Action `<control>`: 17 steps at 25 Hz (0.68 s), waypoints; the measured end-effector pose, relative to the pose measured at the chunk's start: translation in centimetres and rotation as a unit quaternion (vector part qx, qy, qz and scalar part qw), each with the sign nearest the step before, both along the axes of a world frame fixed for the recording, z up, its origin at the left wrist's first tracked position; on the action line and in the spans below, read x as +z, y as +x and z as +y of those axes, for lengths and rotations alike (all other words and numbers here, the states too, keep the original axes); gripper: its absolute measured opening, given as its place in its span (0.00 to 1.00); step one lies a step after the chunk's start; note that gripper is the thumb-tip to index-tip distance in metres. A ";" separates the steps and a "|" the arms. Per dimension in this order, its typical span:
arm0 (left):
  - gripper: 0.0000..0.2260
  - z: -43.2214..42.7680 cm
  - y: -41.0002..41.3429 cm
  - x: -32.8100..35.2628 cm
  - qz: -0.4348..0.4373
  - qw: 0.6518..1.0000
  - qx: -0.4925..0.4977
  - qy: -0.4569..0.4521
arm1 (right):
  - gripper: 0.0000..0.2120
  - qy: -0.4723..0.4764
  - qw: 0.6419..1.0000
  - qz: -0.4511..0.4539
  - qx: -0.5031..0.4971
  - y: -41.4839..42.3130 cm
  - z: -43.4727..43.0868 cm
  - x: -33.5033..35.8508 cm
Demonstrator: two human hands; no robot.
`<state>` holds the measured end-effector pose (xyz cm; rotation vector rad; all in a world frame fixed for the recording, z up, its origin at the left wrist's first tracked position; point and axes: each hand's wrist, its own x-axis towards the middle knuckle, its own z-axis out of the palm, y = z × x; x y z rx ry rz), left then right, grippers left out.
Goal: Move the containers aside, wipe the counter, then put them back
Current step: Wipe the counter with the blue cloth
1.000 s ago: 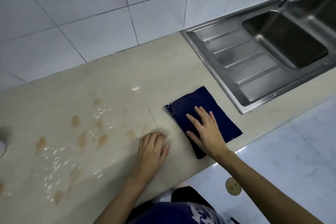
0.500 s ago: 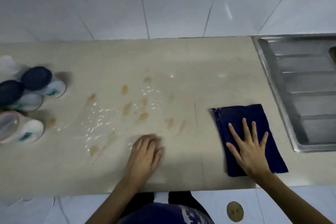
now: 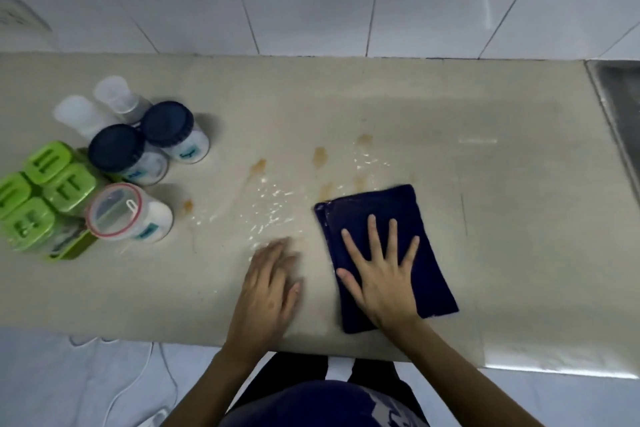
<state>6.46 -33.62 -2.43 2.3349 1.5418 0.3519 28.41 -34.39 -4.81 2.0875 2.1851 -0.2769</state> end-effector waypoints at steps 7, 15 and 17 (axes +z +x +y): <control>0.23 0.5 -9.8 -0.8 0.010 0.998 0.056 0.003 | 0.38 -0.008 0.999 -0.024 -0.041 5.8 0.1 0.4; 0.31 -0.9 -15.1 -2.2 0.073 0.989 0.127 -0.030 | 0.38 -0.017 0.996 -0.013 0.087 -0.3 0.6 0.6; 0.31 -1.0 -15.1 -2.3 0.076 0.990 0.117 -0.029 | 0.37 -0.010 0.991 0.002 0.131 -4.9 1.8 0.4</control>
